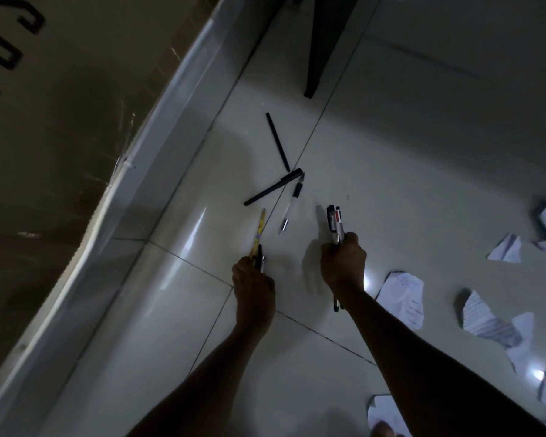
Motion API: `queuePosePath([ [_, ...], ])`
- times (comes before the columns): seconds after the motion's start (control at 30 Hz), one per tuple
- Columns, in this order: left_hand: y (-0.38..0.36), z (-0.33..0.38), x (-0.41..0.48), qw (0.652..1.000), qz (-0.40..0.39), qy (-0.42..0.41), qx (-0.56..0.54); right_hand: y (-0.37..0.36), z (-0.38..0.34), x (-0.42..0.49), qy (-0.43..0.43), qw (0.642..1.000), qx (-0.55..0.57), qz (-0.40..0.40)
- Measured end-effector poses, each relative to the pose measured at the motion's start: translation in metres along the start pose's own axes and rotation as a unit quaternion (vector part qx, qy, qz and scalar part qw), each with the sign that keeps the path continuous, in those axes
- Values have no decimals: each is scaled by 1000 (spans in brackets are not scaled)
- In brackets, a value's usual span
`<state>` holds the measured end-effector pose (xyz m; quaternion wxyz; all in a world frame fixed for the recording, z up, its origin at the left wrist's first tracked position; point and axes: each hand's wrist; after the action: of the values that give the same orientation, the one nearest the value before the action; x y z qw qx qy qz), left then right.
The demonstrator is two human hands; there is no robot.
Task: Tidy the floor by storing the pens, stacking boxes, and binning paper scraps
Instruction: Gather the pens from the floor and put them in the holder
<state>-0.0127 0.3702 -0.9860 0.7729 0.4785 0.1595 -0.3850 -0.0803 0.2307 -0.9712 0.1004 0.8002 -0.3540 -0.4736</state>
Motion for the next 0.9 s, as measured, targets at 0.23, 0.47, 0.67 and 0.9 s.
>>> queuePosePath([
  [0.23, 15, -19, 6, 991, -64, -43, 108, -9, -37, 25, 21, 997, 74, 21],
  [0.47, 45, 2, 39, 992, -23, -116, 49, -17, -59, 45, -4, 992, 116, 45],
  [0.67, 83, 44, 103, 987, -19, -153, 48, -31, -72, 57, -12, 990, 134, 35],
  [0.9, 86, 56, 140, 975, -88, -186, 79, -36, -77, 61, -23, 997, 69, 30],
])
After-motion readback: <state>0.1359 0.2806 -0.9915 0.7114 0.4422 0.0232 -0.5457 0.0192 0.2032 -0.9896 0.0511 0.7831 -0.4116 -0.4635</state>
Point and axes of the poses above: each hand's wrist, its own x-axis towards the middle knuckle, its own y-axis out of the back of the hand, z = x × y, and after that the axes turned 12 degrees about -z, right-handed
